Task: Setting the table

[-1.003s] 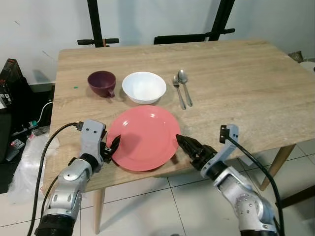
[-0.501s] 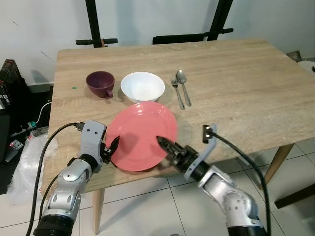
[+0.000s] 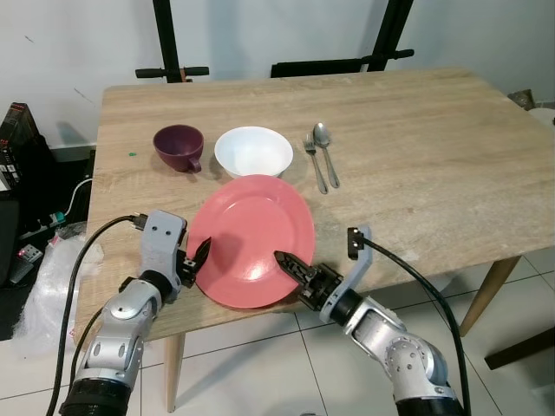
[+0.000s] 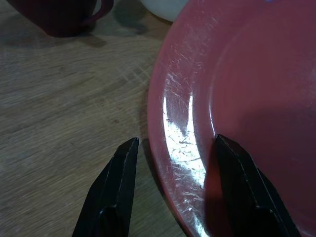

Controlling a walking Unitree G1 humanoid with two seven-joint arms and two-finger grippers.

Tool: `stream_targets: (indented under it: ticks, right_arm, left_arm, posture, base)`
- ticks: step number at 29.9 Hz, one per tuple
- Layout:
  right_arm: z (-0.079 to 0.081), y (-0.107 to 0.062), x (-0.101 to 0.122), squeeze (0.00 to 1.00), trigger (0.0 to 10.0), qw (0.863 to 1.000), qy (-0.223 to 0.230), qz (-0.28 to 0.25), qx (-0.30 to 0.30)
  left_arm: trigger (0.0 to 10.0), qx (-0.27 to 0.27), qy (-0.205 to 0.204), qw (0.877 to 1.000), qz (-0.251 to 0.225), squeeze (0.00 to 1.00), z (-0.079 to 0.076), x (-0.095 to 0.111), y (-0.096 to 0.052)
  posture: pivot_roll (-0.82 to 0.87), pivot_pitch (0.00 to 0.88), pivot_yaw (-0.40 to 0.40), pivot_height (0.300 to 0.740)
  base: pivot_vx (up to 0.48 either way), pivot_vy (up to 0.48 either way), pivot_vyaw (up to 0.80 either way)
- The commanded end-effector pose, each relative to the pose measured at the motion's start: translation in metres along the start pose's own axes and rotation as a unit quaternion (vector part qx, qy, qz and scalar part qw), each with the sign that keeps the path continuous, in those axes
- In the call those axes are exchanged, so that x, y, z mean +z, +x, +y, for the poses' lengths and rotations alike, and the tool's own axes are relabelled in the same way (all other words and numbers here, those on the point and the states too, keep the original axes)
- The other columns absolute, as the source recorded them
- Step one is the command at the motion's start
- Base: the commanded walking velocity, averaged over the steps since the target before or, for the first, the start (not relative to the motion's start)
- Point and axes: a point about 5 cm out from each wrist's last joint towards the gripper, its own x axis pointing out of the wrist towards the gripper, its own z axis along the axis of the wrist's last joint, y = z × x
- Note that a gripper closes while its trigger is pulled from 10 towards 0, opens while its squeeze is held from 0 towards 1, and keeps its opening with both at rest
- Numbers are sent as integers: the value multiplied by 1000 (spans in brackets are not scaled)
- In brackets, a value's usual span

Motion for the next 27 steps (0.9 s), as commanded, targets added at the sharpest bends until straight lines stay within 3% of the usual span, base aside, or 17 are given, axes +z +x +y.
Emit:
stream_targets:
  ticks: [1,9,13,15,16,22,27]
  right_arm:
    - [4,2,3,0,0,1000,1,-5,17]
    - [4,1,11,0,0,999,24,-39,21]
    - [5,0,21,0,0,997,26,-70,17]
    - [5,-1,23,0,0,997,25,-76,17]
    - [6,-3,28,0,0,995,25,-91,16]
    - [9,-9,38,0,0,993,14,-119,15]
    - [13,-24,65,0,0,982,-21,-189,0]
  left_arm:
    - [10000,4,-17,995,103,0,-5,-44,-10]
    - [10000,8,-27,996,84,0,-4,-39,-9]
    - [10000,-11,-69,998,5,0,-4,-3,-7]
    - [10000,-21,-76,997,-12,0,-4,7,-8]
    - [10000,-49,-93,993,-52,0,-4,32,-14]
    - [10000,-84,-94,988,-90,0,3,58,-27]
    - [10000,-135,-78,981,-117,0,12,88,-56]
  posture:
    - [-87,34,-31,740]
    - [-86,35,-31,740]
    - [-85,39,-28,740]
    - [-85,39,-28,740]
    - [-84,42,-16,740]
    - [-80,45,-8,740]
    - [-66,56,21,740]
  base:
    - [0,0,0]
    - [0,0,0]
    - [0,0,0]
    - [0,0,0]
    - [0,0,0]
    - [0,0,0]
    - [0,0,0]
